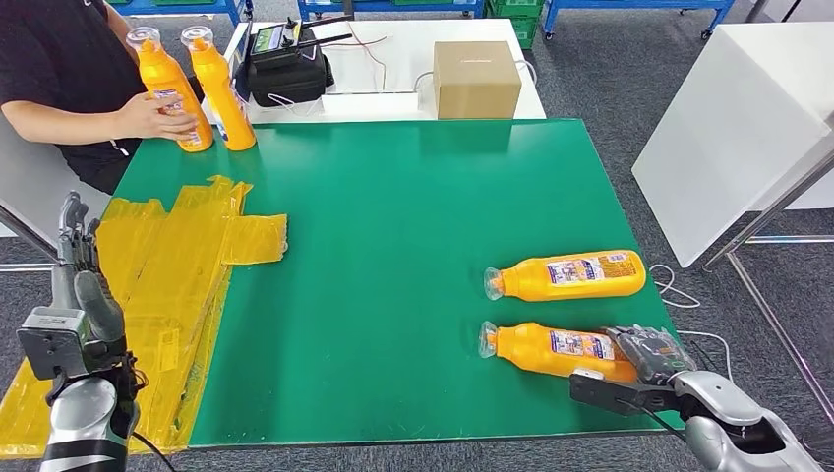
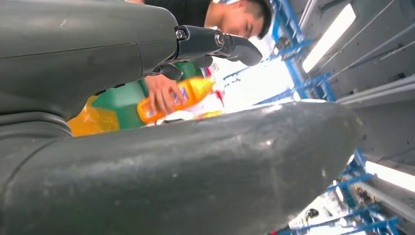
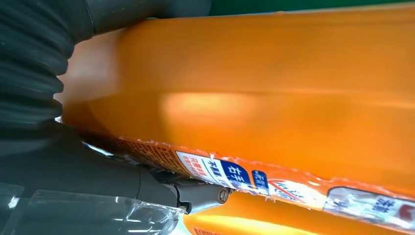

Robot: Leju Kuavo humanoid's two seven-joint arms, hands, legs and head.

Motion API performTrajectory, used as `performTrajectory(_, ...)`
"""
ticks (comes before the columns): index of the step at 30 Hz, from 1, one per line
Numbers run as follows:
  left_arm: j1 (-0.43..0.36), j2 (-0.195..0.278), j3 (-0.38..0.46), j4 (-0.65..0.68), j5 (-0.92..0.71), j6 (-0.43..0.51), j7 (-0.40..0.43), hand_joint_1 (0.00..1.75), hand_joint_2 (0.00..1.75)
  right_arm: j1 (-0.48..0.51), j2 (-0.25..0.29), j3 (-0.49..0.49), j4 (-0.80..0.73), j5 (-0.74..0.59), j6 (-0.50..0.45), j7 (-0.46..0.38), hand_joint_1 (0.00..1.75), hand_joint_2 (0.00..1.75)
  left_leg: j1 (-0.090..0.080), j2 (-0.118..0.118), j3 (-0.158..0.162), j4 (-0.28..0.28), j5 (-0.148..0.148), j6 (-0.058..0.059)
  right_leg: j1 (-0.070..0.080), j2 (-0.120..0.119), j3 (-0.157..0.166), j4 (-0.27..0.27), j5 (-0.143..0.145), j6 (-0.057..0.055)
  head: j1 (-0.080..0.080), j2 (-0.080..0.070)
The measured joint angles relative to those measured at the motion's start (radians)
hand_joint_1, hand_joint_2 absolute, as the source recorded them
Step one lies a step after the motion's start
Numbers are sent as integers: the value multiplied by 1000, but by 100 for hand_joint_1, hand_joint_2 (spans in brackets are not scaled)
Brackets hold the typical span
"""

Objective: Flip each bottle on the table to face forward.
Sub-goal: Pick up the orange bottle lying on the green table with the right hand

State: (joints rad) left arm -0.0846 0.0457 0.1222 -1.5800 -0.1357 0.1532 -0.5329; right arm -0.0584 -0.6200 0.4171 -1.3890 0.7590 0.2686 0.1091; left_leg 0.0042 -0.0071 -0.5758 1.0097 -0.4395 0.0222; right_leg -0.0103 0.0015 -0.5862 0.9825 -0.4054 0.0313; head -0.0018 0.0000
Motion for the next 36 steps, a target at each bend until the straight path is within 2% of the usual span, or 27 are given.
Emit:
performTrajectory(4, 13, -1, -5, 2, 135, -93, 48, 0, 175, 14, 9, -24, -14, -138, 6, -30, 175, 175, 0, 1, 0, 0, 0, 0, 0, 1, 0, 0, 0, 0, 0, 0)
performTrajectory(7, 31, -4, -6, 0, 262, -174, 110, 0, 175, 36, 19, -44, -43, -266, 3, -63, 175, 175, 0, 2, -1, 0, -1, 0, 0, 2, -1, 0, 0, 0, 0, 0)
performTrajectory(11, 113, -10, -7, -20, 578, -388, 210, 0, 175, 65, 43, -94, -136, -559, -9, -157, 175, 175, 0, 3, -6, 0, -1, -1, 0, 4, -6, 2, 0, 0, 0, 0)
performTrajectory(14, 175, -20, -16, -48, 719, -484, 258, 0, 175, 36, 73, -144, -224, -698, -20, -160, 175, 175, 0, 4, -6, 0, -1, -1, 0, 7, -8, 2, 0, 0, 0, 0)
performTrajectory(22, 232, -32, -41, -88, 784, -509, 305, 0, 175, -8, 118, -179, -308, -721, -34, -156, 175, 175, 0, 1, -8, 0, 0, 0, 0, 5, -7, 2, 0, 0, 0, 0)
performTrajectory(27, 235, -42, -111, -98, 841, -505, 355, 0, 175, -119, 166, -159, -275, -727, -44, -124, 175, 175, 0, 3, -7, 0, 0, 0, -1, 5, -7, 2, 1, 1, 0, 0)
performTrajectory(30, 222, -47, -168, -98, 850, -496, 365, 0, 175, -212, 220, -121, -207, -722, -48, -90, 175, 175, 0, 3, -7, 0, 1, 0, 0, 5, -7, 2, 1, 1, 0, 0)
performTrajectory(36, 148, -60, -268, -84, 886, -473, 386, 0, 175, -384, 371, 11, -15, -704, -57, -51, 175, 175, 1, 3, -7, 0, 3, -2, 2, 5, -8, 2, 4, -1, 0, 0)
